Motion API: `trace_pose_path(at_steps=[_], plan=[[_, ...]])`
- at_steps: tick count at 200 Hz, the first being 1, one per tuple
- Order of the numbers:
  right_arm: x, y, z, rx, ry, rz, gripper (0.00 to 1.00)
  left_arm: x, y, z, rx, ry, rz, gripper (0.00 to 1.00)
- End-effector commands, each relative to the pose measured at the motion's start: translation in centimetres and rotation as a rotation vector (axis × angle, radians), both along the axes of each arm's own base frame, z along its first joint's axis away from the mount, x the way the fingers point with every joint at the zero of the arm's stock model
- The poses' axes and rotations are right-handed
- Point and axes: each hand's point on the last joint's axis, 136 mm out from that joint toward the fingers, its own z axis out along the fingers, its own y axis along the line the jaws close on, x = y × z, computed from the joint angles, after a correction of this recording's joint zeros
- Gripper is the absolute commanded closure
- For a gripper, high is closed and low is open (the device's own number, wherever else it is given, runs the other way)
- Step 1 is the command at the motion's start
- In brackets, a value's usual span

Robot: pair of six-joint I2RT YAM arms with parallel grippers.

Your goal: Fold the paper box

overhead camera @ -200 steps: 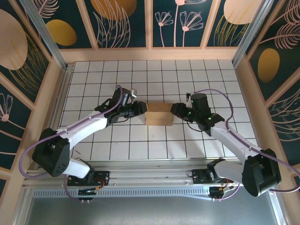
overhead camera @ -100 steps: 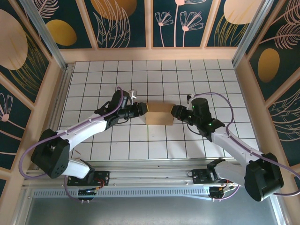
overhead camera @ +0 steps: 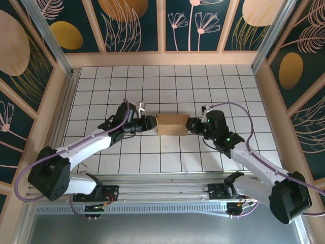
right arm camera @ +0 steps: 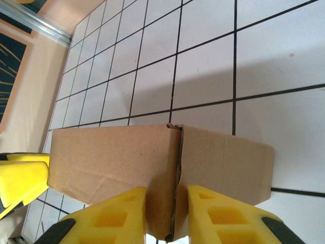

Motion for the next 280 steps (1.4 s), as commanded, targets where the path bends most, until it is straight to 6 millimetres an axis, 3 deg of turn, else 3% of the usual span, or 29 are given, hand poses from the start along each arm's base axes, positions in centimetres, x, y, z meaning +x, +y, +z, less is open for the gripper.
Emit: trace_pose_path(at_steps=[1,55,91,106,122,130,160,174,199,222,240,267,280], plan=[[-5.1,-0.4,-6.4,-0.108,0.228,0.065,0.75,-4.3,1.9,-5.4,0.088,0.196,-0.016,0.62],[-8.0,-0.9,-6.7,-0.061,0.280,0.060,0.75,-8.0,2.5,-5.4,0.000,0.254,-0.016,0.63],[-8.7,-0.8,-5.9,-0.010,0.273,0.055,0.73,-8.2,2.7,-4.4,-0.018,0.223,-0.007,0.63],[-7.9,-1.1,-4.5,-0.003,0.237,0.020,0.65,-7.9,2.5,-3.5,-0.031,0.194,-0.010,0.61],[-6.5,-2.7,-4.1,-0.010,0.237,-0.119,0.45,-7.2,2.4,-2.8,-0.023,0.144,-0.012,0.54],[-5.6,-3.5,-4.2,0.000,0.240,-0.184,0.41,-6.3,2.5,-2.5,0.007,0.101,-0.004,0.50],[-2.1,-3.6,-4.7,0.136,0.241,-0.245,0.38,-1.7,2.7,0.1,0.107,-0.134,0.063,0.32],[-0.7,-3.9,-5.1,0.122,0.226,-0.272,0.40,0.5,2.6,0.6,0.149,-0.193,0.105,0.29],[1.1,-3.5,-5.7,0.069,0.194,-0.252,0.49,3.3,0.8,-1.2,0.196,-0.160,0.106,0.31],[2.5,-2.7,-7.1,0.054,0.209,-0.229,0.58,3.8,-1.8,-4.1,0.129,-0.064,0.059,0.38],[3.6,-1.7,-7.7,0.050,0.203,-0.198,0.62,4.0,-2.7,-6.1,0.105,-0.007,0.053,0.44],[5.6,-0.4,-8.0,0.017,0.187,-0.158,0.69,4.1,-2.9,-7.4,0.089,0.016,0.064,0.53],[6.5,0.2,-8.2,0.011,0.180,-0.142,0.71,4.4,-2.0,-8.1,0.130,0.028,0.110,0.56]])
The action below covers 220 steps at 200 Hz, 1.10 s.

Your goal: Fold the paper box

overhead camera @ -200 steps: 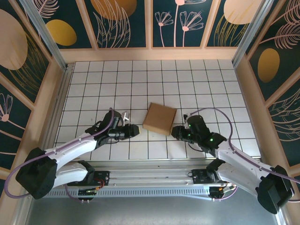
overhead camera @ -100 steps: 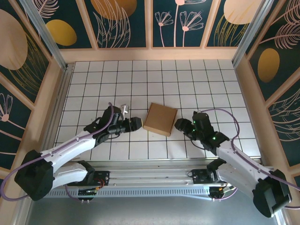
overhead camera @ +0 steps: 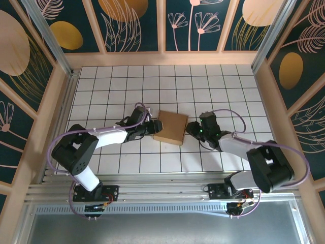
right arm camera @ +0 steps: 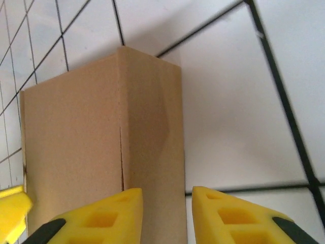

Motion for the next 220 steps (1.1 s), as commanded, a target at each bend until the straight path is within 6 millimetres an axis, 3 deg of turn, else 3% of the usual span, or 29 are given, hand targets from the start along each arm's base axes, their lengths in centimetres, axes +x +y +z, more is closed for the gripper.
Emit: trace_pose_path(at_steps=[1,36,67,102,124,139,152,182,202,220], plan=[[2.7,1.8,1.8,0.017,-0.099,0.055,0.71,1.0,-0.4,1.0,-0.038,-0.037,0.041,0.56],[5.5,3.9,0.9,-0.011,-0.103,0.125,0.73,1.8,3.4,-1.9,0.147,0.033,0.206,0.62],[7.0,5.6,1.3,0.008,-0.107,0.145,0.77,2.4,4.1,-1.8,0.116,0.042,0.242,0.61],[7.8,5.2,4.7,-0.010,-0.188,0.116,0.77,3.2,4.8,0.8,0.125,-0.024,0.242,0.55],[8.6,4.3,9.0,-0.045,-0.272,0.098,0.71,3.7,5.3,3.7,0.148,-0.085,0.228,0.47],[8.9,2.0,12.3,-0.094,-0.358,0.046,0.63,4.2,6.2,7.1,0.167,-0.172,0.236,0.41],[9.0,-1.2,14.9,-0.161,-0.440,-0.024,0.54,4.4,7.7,10.4,0.202,-0.274,0.269,0.33],[8.1,-11.9,18.9,-0.377,-0.624,-0.287,0.32,3.9,13.6,16.5,0.333,-0.543,0.425,0.23],[6.4,-18.1,19.1,-0.433,-0.702,-0.450,0.11,2.5,17.9,18.4,0.432,-0.687,0.563,0.22],[5.1,-20.3,18.2,-0.452,-0.775,-0.429,0.08,0.8,22.2,18.8,0.523,-0.771,0.737,0.22]])
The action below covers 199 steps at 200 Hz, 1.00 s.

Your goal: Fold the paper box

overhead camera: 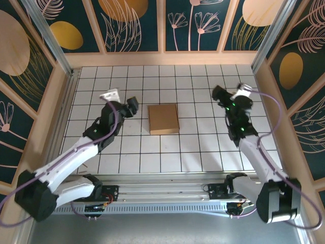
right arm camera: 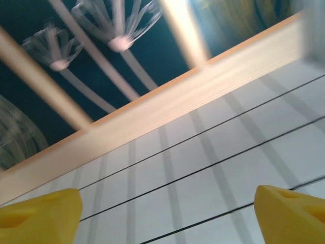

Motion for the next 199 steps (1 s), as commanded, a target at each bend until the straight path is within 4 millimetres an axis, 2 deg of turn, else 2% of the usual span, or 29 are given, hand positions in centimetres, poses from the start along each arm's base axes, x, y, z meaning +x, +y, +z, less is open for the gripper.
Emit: trace_pose_path(at_steps=[1,16,21,28,40,64,78,91,101,111,121,129,137,154,199], plan=[[-1.3,-3.4,-2.2,-0.116,-0.041,-0.046,0.08,-1.6,6.9,-0.9,0.206,-0.090,0.296,0.22],[-2.1,-5.1,-4.4,-0.163,-0.049,-0.078,0.07,-3.2,9.6,-1.1,0.278,-0.154,0.395,0.22],[-2.3,-5.9,-5.2,-0.167,-0.041,-0.107,0.07,-3.5,10.0,-1.3,0.310,-0.175,0.393,0.16],[-2.6,-6.6,-6.4,-0.178,-0.032,-0.134,0.06,-3.8,10.3,-1.6,0.357,-0.205,0.369,0.02],[-3.2,-7.4,-8.7,-0.179,-0.018,-0.166,0.06,-4.3,10.8,-2.6,0.411,-0.232,0.346,0.01],[-3.6,-7.2,-12.1,-0.215,0.002,-0.149,0.05,-4.4,12.4,-4.3,0.425,-0.210,0.373,0.01],[-2.0,-7.1,-12.5,-0.235,0.035,-0.123,0.04,-4.0,13.0,-5.0,0.421,-0.213,0.368,0.01],[-0.7,-6.6,-11.6,-0.264,-0.026,-0.108,0.03,-3.7,13.4,-5.3,0.398,-0.245,0.367,0.01],[0.3,-6.4,-12.3,-0.241,-0.030,-0.079,0.03,-3.4,13.6,-5.8,0.391,-0.250,0.355,0.01],[1.3,-3.9,-13.2,-0.301,0.012,0.026,0.03,-2.9,13.7,-6.1,0.390,-0.246,0.349,0.01],[0.5,-1.8,-13.4,-0.366,-0.066,0.091,0.02,-2.5,13.7,-6.5,0.393,-0.237,0.347,0.01],[-0.8,-3.0,-12.4,-0.338,-0.123,0.036,0.01,-2.2,13.7,-6.9,0.390,-0.231,0.340,0.01],[-0.9,-4.1,-12.7,-0.278,-0.107,0.028,0.01,-2.0,13.6,-7.2,0.381,-0.232,0.325,0.01],[0.5,-3.1,-13.3,-0.321,-0.058,0.052,0.01,-1.3,13.5,-7.7,0.351,-0.233,0.300,0.01],[0.3,-3.4,-13.2,-0.342,-0.056,-0.004,0.01,1.4,15.0,-9.4,0.350,-0.174,0.317,0.01]])
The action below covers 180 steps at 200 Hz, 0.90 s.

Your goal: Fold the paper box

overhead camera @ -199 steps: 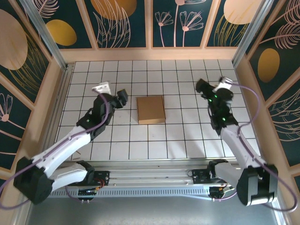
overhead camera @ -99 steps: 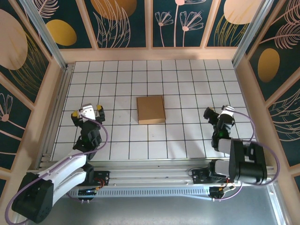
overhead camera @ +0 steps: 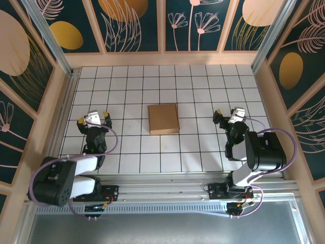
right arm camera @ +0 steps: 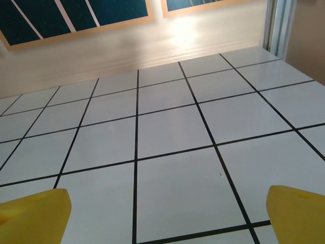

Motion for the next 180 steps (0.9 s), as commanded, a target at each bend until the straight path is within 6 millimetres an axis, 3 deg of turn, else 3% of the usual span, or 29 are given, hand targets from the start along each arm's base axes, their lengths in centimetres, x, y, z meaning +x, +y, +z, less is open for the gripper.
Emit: trace_pose_path(at_steps=[1,38,90,180], plan=[[0.4,-0.7,1.7,-0.034,-0.065,-0.040,0.01,1.9,-0.1,2.2,-0.046,-0.087,-0.027,0.01],[0.5,-0.7,1.7,-0.036,-0.065,-0.040,0.01,3.1,1.7,0.8,-0.108,-0.098,-0.025,0.01],[0.5,-0.7,1.7,-0.037,-0.066,-0.040,0.01,3.7,1.0,-0.2,-0.108,-0.070,-0.086,0.01],[0.5,-0.6,1.7,-0.039,-0.065,-0.040,0.01,3.5,1.1,-0.1,-0.109,-0.076,-0.092,0.01]])
